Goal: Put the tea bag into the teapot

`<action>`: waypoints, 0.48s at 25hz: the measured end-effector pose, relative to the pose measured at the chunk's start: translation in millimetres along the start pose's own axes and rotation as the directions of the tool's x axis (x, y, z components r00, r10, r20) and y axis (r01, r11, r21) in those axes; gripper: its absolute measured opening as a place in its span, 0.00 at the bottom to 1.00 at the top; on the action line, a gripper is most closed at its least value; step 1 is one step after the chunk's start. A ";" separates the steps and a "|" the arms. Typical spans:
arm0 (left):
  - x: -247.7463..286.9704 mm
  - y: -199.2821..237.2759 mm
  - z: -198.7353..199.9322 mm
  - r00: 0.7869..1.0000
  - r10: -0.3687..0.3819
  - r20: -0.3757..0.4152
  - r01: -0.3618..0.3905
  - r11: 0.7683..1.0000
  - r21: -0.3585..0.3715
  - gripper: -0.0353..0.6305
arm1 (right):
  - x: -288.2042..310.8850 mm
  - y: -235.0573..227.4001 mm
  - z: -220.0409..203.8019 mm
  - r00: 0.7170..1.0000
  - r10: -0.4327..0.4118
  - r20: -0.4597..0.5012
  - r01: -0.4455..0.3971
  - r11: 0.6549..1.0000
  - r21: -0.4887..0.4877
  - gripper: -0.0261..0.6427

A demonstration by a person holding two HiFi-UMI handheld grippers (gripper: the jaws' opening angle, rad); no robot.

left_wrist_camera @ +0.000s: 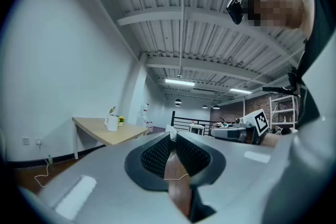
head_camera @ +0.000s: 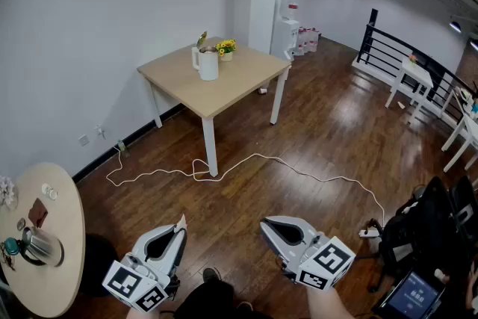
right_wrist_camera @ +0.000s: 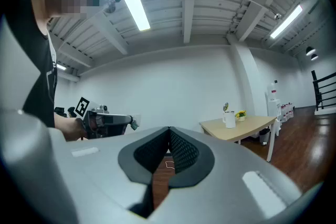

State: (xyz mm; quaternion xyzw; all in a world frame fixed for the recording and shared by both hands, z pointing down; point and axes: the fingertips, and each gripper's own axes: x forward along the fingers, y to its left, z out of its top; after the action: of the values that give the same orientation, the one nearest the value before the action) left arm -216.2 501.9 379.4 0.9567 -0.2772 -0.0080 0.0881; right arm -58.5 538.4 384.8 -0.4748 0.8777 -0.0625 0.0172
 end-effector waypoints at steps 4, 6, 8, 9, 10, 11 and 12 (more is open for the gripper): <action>27.0 27.1 -0.5 1.000 0.004 0.008 -0.004 1.000 -0.014 0.12 | 23.4 -29.3 -3.7 1.000 -0.011 -0.017 0.011 1.000 0.004 0.04; 39.2 44.1 4.2 1.000 0.004 0.012 -0.003 1.000 -0.013 0.12 | 38.7 -39.2 -2.2 1.000 -0.010 -0.024 0.010 1.000 0.001 0.04; 50.0 62.8 11.2 1.000 0.001 0.023 -0.001 1.000 -0.012 0.12 | 57.8 -47.7 1.4 1.000 -0.006 -0.026 0.006 1.000 -0.010 0.04; 54.8 72.5 14.2 1.000 -0.002 0.028 0.003 1.000 -0.011 0.12 | 68.5 -51.5 2.4 1.000 -0.005 -0.026 0.005 1.000 -0.014 0.04; 59.5 82.5 16.7 0.999 -0.007 0.031 0.007 1.000 -0.010 0.12 | 79.7 -55.1 2.4 1.000 -0.005 -0.028 0.005 1.000 -0.016 0.04; 64.3 92.4 18.6 0.999 -0.012 0.032 0.012 1.000 -0.008 0.12 | 90.7 -59.2 1.4 0.999 -0.007 -0.031 0.006 1.000 -0.015 0.04; 69.3 101.7 20.5 0.999 -0.017 0.033 0.017 1.000 -0.008 0.12 | 100.9 -63.7 0.2 0.999 -0.010 -0.035 0.010 1.000 -0.013 0.04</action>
State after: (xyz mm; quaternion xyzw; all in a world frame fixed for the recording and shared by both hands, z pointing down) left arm -212.6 377.2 379.1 0.9584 -0.2705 -0.0255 0.0876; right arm -61.0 419.5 395.6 -0.4780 0.8759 -0.0653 -0.0018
